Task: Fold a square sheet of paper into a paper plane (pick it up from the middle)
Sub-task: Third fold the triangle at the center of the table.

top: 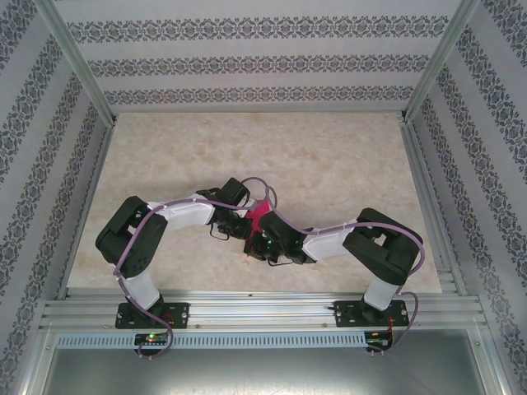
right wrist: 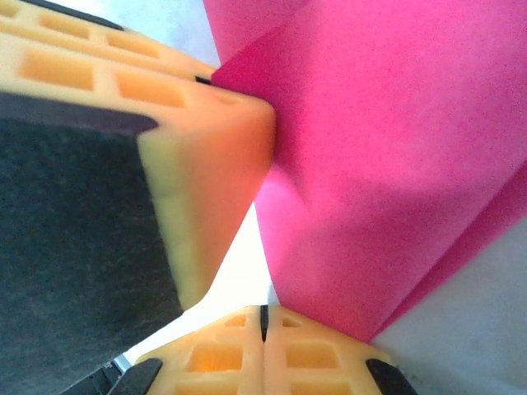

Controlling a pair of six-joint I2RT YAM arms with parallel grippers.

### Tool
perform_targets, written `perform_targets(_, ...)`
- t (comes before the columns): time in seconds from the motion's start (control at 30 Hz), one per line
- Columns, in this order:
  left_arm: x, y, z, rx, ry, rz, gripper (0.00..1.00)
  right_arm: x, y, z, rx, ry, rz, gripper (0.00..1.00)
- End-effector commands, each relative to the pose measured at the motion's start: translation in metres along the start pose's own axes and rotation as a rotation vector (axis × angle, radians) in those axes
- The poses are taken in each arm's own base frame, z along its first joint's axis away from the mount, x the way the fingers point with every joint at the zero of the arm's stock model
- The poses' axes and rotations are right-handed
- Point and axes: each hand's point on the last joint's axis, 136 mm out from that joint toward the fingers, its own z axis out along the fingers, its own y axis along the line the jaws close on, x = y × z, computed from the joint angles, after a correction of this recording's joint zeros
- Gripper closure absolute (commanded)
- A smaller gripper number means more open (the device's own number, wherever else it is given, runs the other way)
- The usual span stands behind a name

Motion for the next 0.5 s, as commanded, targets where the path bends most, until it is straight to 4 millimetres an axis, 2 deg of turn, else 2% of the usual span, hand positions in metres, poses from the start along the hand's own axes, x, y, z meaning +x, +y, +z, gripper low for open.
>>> perform_targets(0.0,0.018,0.008,0.012,-0.014,0.081,-0.003,0.87,0.01,-0.033,0.005,0.099,0.006,0.032,1.0)
perform_targets(0.1,0.018,0.008,0.012,-0.012,0.082,-0.001,0.87,0.01,-0.031,0.003,0.077,0.004,0.036,1.0)
perform_targets(0.2,0.019,0.008,0.012,-0.013,0.085,-0.001,0.87,0.006,-0.008,-0.004,0.009,-0.001,0.017,1.0)
perform_targets(0.3,0.018,0.008,0.012,-0.012,0.084,-0.002,0.87,-0.006,0.012,-0.02,-0.053,-0.046,-0.005,1.0)
perform_targets(0.37,0.018,0.008,0.012,-0.012,0.084,-0.001,0.87,-0.015,0.013,-0.031,-0.054,-0.078,-0.015,1.0)
perform_targets(0.47,0.018,0.007,0.012,-0.011,0.082,0.0,0.87,-0.025,0.004,-0.039,-0.033,-0.086,-0.008,1.0)
